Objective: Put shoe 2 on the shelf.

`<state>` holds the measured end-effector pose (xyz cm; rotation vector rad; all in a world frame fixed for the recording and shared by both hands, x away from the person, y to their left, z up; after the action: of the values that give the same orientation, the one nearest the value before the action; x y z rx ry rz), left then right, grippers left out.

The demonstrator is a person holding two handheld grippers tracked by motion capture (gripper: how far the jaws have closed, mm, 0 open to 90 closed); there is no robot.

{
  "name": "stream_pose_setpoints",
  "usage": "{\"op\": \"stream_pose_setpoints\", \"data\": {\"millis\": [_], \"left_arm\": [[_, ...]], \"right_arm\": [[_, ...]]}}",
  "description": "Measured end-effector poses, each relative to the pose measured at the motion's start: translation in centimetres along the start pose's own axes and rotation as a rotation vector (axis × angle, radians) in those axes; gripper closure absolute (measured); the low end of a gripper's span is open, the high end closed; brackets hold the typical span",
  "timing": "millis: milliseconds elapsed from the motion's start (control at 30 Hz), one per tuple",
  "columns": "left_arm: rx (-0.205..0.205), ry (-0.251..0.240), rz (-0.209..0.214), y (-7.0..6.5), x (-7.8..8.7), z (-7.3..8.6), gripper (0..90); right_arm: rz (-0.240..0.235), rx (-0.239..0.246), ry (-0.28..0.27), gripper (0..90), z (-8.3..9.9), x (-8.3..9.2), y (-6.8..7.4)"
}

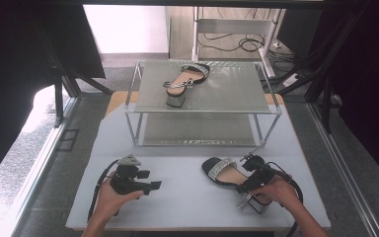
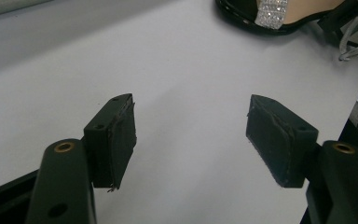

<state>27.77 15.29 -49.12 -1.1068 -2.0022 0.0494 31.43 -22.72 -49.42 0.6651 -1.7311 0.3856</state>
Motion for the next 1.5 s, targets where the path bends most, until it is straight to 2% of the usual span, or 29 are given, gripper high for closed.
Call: {"op": "stream_pose_setpoints", "data": {"millis": [67,267,533,667,967,1133,1400,1500], "left_arm": [[0.002,-0.004,0.001,0.0,0.1,0.0,33.3],[0.002,-0.004,0.001,0.0,0.1,0.0,33.4],[0.007,-0.009,-0.003,0.2,0.3,0.0,33.5],[0.009,-0.008,-0.004,0.2,0.4,0.0,33.5],[0.014,-0.016,-0.007,0.2,0.4,0.0,33.5],[0.018,-0.026,-0.013,0.3,0.7,0.0,33.7],[0.014,-0.015,-0.009,0.3,0.5,0.0,33.7],[0.02,-0.016,-0.016,0.4,0.6,0.0,33.7]], "right_arm": [[-0.025,-0.006,-0.013,41.9,0.2,0.3,-0.1],[-0.098,-0.042,-0.098,42.0,1.0,1.7,-0.5],[-0.16,-0.039,-0.218,42.0,1.4,4.8,0.1],[-0.162,-0.029,-0.277,42.0,0.9,6.8,0.5],[-0.19,-0.011,-0.362,42.0,-0.6,10.1,1.0],[-0.198,-0.015,-0.401,42.1,-1.5,11.3,0.8],[-0.204,-0.029,-0.447,42.1,-3.4,13.4,0.5],[-0.189,-0.033,-0.47,42.1,-4.4,14.2,0.3]]}}
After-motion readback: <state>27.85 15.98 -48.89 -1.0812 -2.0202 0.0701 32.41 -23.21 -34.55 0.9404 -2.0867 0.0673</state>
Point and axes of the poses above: each handheld gripper's, and its own axes: x roughly backward along the jaws, z roughly out of its underside, y roughly to its left, the point moved 3 cm from there along -x, roughly forward along the jaws, and after that the axes turned 6 degrees about z, right-handed, at the moved point
